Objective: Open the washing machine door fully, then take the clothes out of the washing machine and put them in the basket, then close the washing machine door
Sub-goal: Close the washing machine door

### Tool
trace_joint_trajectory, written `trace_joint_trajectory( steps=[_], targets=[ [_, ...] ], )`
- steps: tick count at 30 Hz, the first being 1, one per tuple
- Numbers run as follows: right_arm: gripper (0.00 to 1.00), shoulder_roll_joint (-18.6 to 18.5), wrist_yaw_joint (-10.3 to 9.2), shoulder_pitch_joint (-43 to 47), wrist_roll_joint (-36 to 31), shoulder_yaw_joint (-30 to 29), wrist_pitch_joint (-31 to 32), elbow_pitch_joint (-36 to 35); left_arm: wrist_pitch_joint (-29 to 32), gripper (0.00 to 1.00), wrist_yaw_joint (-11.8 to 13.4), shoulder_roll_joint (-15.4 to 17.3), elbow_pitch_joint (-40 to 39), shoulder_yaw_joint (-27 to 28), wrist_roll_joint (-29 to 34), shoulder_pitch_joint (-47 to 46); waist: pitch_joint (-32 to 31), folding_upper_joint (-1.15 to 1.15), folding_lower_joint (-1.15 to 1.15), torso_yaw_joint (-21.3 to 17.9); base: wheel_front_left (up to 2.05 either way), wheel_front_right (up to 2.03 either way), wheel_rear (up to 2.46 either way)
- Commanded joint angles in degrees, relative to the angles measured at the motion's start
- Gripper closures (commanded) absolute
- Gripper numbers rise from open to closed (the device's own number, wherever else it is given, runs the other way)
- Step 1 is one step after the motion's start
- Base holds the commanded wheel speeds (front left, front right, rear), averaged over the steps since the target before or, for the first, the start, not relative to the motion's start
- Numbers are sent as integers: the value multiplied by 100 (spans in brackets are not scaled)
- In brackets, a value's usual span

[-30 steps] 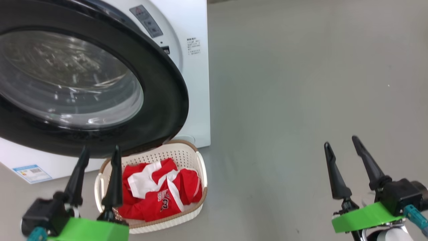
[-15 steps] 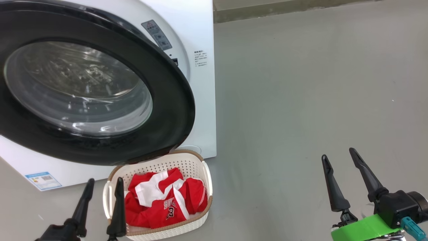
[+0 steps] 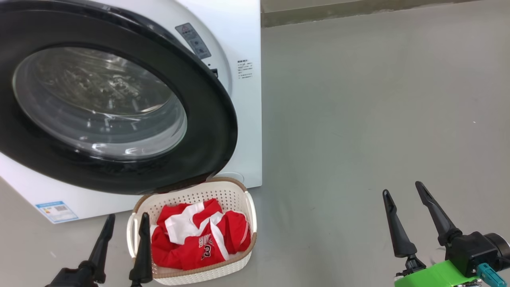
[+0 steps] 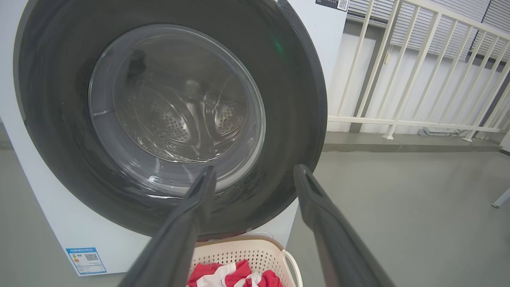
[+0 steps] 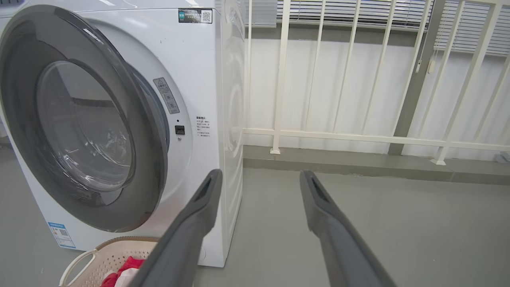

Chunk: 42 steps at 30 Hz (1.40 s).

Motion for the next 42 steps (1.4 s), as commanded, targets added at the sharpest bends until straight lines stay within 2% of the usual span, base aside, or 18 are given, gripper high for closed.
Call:
trace_joint_trajectory(
  steps=[1,2,3,5,12,20,32,42],
  targets=[
    [0,-49,36,-91,-12,144,-36,-149,-44,0,-29,57,-127,229,58,-141,14,0,0,28,0,0,0],
    [2,-49,36,-102,-34,151,-36,-125,-44,0,-40,52,-133,226,68,-145,24,0,0,49,0,0,0],
    [57,-49,36,-125,-38,154,-36,-97,-44,0,-48,48,-142,222,79,-149,35,0,0,71,0,0,0],
    [100,-49,36,-202,-12,194,-36,-32,-44,0,-65,36,-168,203,101,-174,80,0,0,129,0,0,0],
    [100,-49,36,-838,-65,571,-36,336,-45,0,-117,-20,-249,72,170,-311,228,0,0,349,0,0,0],
    [100,-77,36,-1889,107,1368,-20,1311,-45,0,-224,-113,-392,-5,13,-454,479,0,0,630,0,0,0],
    [100,-404,36,-3905,872,2638,32,2567,-45,0,-289,-180,-549,-122,156,-884,1332,0,0,1053,0,0,0],
    [100,-623,36,-5058,1336,3247,-25,3093,-45,0,-395,-357,-460,-182,267,-1213,1858,0,0,1391,0,0,0]
  ],
)
